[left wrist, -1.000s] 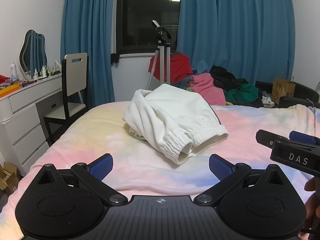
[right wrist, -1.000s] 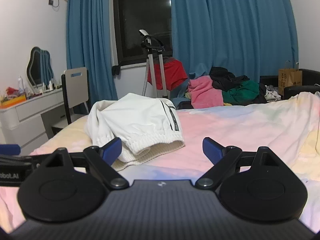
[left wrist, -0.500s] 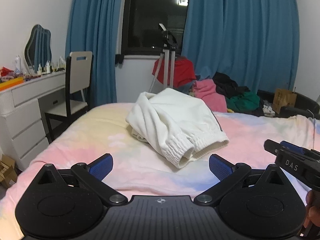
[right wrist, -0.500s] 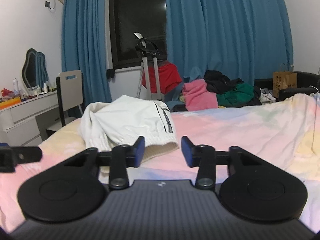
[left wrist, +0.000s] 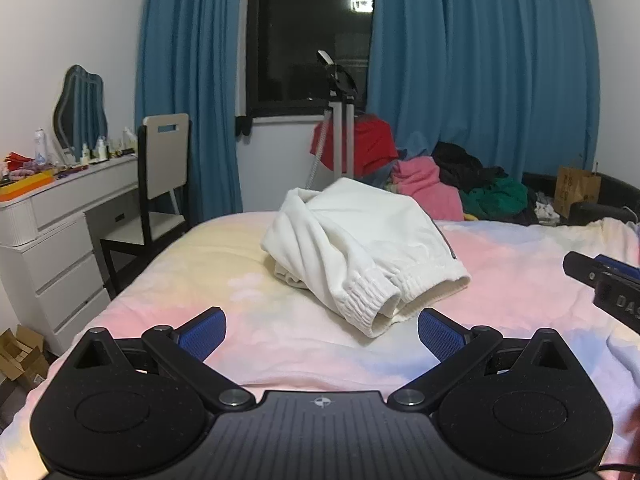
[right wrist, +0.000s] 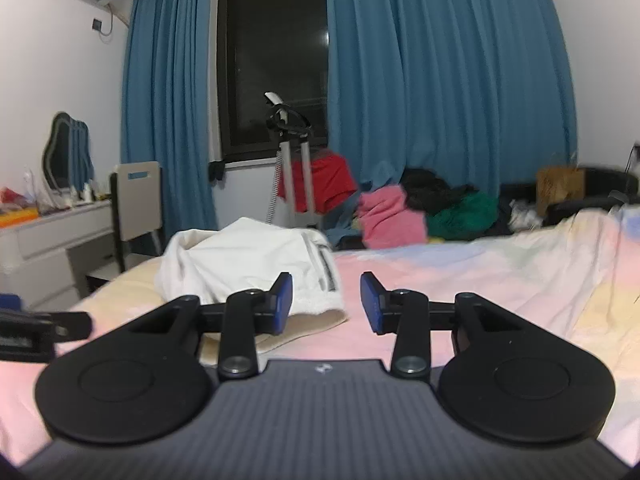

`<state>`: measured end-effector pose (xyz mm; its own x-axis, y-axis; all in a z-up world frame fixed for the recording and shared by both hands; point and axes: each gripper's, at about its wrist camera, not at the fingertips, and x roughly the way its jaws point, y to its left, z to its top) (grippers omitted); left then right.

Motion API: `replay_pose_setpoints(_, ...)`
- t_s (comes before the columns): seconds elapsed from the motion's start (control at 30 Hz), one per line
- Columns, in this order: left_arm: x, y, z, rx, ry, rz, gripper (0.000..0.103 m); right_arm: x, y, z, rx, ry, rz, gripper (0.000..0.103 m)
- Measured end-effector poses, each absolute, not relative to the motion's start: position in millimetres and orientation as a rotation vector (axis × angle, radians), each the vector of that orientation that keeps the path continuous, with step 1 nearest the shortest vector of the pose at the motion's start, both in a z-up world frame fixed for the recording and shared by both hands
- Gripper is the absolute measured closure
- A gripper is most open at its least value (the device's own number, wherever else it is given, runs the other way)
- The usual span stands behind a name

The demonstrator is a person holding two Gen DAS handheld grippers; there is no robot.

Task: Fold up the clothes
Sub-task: 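Grasp the sweatpants cuff with the left gripper and lift it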

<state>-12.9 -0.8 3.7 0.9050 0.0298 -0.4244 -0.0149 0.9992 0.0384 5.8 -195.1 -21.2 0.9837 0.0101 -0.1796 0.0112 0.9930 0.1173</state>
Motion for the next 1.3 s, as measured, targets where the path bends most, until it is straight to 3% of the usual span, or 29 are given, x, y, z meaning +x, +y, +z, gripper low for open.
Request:
replay_pose_setpoints(0.1,9,-3,0,0.074,0.477,0.032,0.0,4,-203,-21,0.171,0.212,-0.01,0.063)
replay_pose_setpoints(0.17,28,-5,-3,0.116,0.503,0.042,0.0,3,-208,-22,0.198,0.23,-0.017,0.07)
replay_pose_setpoints(0.33,76,-11,-15,0.222,0.54,0.016,0.0,9,-217,-26,0.217,0.288,-0.062,0.077)
replay_pose_setpoints(0.47,111,-24,-41,0.337,0.531,-0.006,0.002,20,-226,-33,0.282,0.334,-0.068,0.077)
replay_pose_setpoints(0.77,148,-56,-102,0.532,0.49,-0.103,0.015,59,-230,-65,0.312,0.424,-0.074,0.077)
replay_pose_setpoints(0.93,168,-44,-106,0.419,0.409,-0.018,0.017,82,-228,-85,0.312,0.453,-0.071,0.077)
replay_pose_setpoints(0.97,171,-40,-102,0.372,0.409,-0.02,0.021,86,-227,-89,0.316,0.46,-0.068,0.077)
replay_pose_setpoints(1.07,171,-34,-86,0.292,0.355,0.0,0.052,95,-226,-99,0.313,0.468,-0.056,0.076)
replay_pose_setpoints(1.13,170,-28,-73,0.232,0.346,-0.015,0.064,96,-224,-100,0.293,0.455,-0.06,0.076)
replay_pose_setpoints(1.2,167,-21,-63,0.182,0.337,-0.019,0.087,95,-225,-99,0.289,0.436,-0.059,0.076)
replay_pose_setpoints(1.3,152,-8,-42,0.113,0.278,-0.006,0.089,91,-226,-97,0.277,0.409,-0.06,0.076)
